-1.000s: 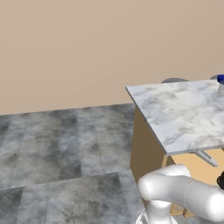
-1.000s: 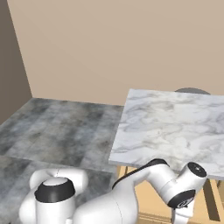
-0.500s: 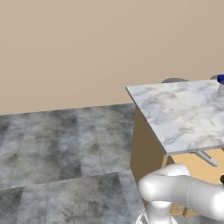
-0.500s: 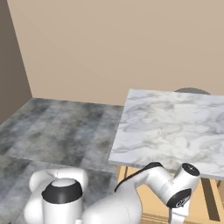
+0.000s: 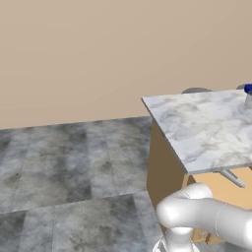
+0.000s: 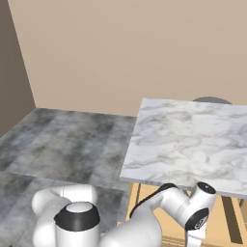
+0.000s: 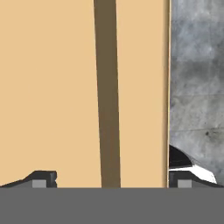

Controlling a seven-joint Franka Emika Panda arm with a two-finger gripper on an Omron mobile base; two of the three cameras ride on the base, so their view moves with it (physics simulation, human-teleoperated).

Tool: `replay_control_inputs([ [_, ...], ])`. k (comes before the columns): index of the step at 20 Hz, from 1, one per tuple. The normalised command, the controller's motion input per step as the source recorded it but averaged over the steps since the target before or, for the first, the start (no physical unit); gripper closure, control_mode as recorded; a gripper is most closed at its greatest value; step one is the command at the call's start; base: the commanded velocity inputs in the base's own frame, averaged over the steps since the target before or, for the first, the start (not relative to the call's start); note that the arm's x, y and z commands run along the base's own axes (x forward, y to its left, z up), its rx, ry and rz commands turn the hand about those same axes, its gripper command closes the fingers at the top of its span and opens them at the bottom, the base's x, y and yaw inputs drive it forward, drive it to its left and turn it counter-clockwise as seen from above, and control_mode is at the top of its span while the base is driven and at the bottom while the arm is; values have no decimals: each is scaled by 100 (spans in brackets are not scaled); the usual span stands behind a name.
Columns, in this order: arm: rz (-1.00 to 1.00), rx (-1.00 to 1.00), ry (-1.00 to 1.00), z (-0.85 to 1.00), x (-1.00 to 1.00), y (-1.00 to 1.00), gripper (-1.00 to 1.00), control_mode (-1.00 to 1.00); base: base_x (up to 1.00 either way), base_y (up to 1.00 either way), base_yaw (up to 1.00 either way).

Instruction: Take the tongs from the drawer on the right and place them on the dining counter next to the tray containing the hot dog.

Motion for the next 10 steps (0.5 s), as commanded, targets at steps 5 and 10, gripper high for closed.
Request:
replay_control_inputs([
  [5, 0, 0, 2, -3, -9, 0, -100, -100, 0, 0, 0],
  [10, 0, -1, 17, -40, -84, -9, -100, -100, 0, 0, 0],
])
